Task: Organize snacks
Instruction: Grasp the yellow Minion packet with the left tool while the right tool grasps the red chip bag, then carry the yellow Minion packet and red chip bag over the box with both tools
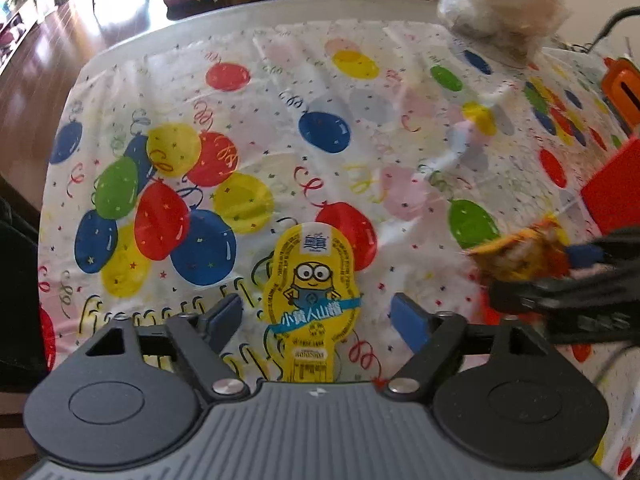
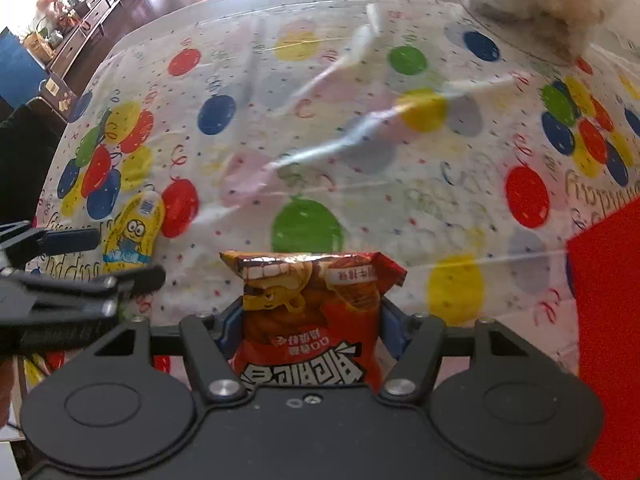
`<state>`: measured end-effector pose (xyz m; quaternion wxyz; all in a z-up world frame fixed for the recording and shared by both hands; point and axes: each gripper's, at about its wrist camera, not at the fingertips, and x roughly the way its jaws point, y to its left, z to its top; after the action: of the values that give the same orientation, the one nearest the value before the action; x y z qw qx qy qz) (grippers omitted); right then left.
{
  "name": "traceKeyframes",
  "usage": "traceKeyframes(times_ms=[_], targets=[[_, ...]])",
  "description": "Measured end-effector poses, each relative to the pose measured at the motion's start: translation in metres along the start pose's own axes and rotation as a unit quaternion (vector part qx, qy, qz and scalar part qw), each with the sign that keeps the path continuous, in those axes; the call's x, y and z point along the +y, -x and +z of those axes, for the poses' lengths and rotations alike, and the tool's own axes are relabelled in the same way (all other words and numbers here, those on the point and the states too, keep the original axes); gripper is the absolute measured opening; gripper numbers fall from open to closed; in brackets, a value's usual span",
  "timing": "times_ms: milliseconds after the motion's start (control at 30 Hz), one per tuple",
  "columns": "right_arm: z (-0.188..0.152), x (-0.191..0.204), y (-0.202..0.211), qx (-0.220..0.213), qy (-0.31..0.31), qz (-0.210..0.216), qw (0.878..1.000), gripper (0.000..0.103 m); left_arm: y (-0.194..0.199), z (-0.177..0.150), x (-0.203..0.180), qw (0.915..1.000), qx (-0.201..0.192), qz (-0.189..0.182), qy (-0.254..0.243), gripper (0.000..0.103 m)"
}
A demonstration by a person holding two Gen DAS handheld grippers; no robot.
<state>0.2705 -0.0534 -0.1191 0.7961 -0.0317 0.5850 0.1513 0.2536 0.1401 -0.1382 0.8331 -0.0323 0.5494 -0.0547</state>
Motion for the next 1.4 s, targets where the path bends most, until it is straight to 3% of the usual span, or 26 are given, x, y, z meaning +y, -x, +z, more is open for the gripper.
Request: traceKeyframes(times_ms=[100, 167, 233, 400, 700, 1067, 1400], targets=[[-0.004, -0.006, 0.006, -0.006, 0.000, 0.004, 1.000, 0.065, -0.002, 0.003, -0.002, 0.9999, -0.006, 0.008, -0.005, 0.070], [-0.006, -0.008, 0.009, -0.008, 0.001, 0.005, 1.000, 0.064, -0.002, 0.005, -0.005, 0.9997, -0.009, 0.019, -0.009, 0.056], [-0.008, -0.009, 0.012, -0.013, 0.005, 0.005, 1.000, 0.064, -0.002, 0.006, -0.008, 0.9995, -0.009, 0.027, -0.015, 0.052], [-0.013, -0.015, 0.021, -0.022, 0.010, 0.005, 1.000, 0.064, 0.000, 0.002, -0.011, 0.9992, -0.013, 0.038, 0.002, 0.052], [-0.025, -0.031, 0.061, -0.047, 0.020, 0.025, 0.998, 0.064, 0.033, -0.011, -0.029, 0.9984, -0.033, 0.024, 0.039, 0.052], [-0.042, -0.077, 0.132, -0.091, 0.028, 0.041, 0.995, 0.064, 0.106, -0.009, -0.101, 0.9956, -0.089, 0.000, 0.028, 0.052], [-0.052, -0.149, 0.178, -0.122, 0.017, 0.022, 0.992, 0.064, 0.134, 0.002, -0.182, 0.9927, -0.107, -0.053, 0.010, 0.052]])
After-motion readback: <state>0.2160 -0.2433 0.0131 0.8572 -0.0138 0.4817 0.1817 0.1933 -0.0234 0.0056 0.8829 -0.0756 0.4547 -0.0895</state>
